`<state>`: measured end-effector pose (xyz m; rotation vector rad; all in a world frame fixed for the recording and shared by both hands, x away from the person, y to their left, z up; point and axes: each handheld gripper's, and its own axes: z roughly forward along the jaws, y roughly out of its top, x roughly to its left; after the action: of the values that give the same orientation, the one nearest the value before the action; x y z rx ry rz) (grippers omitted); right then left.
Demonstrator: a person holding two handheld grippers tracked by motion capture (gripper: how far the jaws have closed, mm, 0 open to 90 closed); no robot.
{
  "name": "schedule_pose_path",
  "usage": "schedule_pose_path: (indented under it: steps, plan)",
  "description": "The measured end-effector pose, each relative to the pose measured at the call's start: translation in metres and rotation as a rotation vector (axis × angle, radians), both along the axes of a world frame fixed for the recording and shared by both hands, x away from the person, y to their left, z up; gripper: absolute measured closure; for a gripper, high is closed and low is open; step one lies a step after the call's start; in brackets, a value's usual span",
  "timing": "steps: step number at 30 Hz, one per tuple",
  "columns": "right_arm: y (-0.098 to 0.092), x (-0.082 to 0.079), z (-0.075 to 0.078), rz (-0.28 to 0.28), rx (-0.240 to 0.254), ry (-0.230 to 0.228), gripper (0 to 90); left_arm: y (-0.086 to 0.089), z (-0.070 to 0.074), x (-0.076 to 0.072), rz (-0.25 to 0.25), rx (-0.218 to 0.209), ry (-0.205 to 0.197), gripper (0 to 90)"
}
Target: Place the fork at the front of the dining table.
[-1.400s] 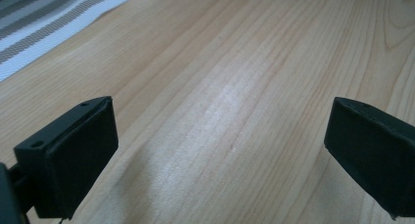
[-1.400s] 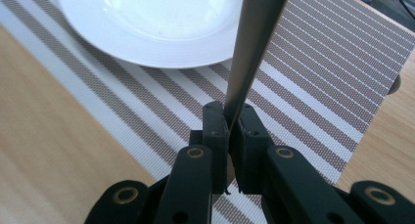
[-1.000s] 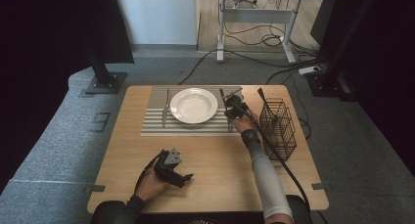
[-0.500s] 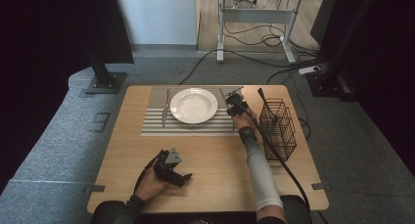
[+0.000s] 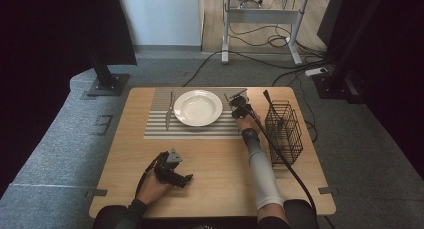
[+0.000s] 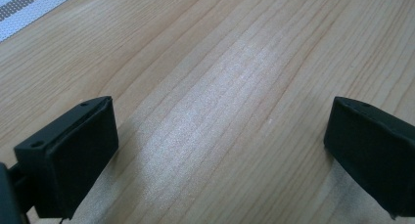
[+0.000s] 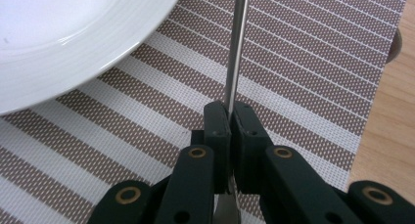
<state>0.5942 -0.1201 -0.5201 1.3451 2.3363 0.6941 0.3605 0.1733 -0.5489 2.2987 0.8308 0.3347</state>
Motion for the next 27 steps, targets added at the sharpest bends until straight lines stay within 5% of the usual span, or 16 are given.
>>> schedule_pose_path:
  steps: [16,18,27]
  plan:
    - [0.004,0.006,-0.006,0.001,0.000,0.009,83.7,0.001,0.000,0.002,-0.001,-0.008,0.017,0.0]
    - [0.004,0.006,-0.006,0.008,0.029,0.014,81.3,0.001,0.000,0.002,-0.002,-0.008,0.017,0.0]
    - [0.003,0.001,0.008,0.024,-0.031,0.003,68.2,0.000,0.000,0.002,-0.004,-0.009,0.016,0.0]
